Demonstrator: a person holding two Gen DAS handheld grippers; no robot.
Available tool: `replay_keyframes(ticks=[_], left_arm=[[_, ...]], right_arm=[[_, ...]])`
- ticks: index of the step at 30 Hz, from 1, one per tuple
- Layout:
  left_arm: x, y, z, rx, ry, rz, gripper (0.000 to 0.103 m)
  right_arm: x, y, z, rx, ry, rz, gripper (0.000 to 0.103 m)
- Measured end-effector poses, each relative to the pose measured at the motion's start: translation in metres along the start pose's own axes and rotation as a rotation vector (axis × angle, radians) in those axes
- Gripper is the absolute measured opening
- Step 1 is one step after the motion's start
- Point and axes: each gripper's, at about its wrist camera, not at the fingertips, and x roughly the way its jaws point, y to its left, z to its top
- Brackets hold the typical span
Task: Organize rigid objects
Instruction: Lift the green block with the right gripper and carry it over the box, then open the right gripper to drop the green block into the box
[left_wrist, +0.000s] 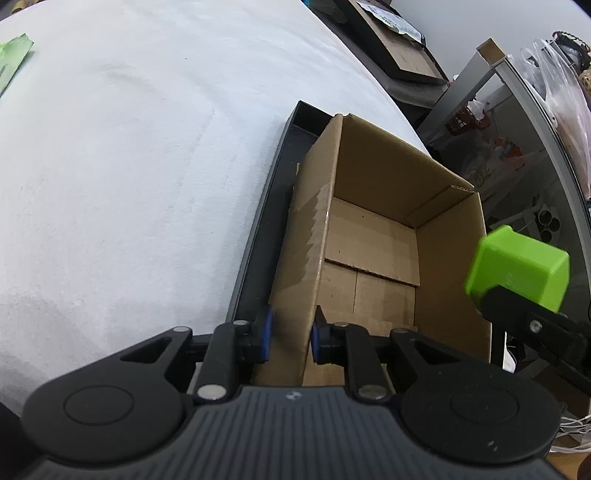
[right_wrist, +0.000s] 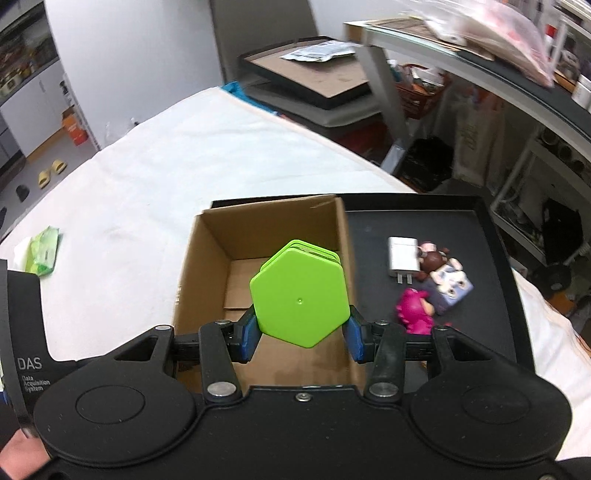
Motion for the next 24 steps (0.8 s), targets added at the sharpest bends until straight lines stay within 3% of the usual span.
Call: replay_keyframes(ticks=[24], left_arm=[[-0.006, 0.007, -0.004, -0.059, -0.062, -0.017, 0.018]], right_arm=[[0.033, 0.039, 0.034, -0.103, 0.015, 0.026, 0.046]])
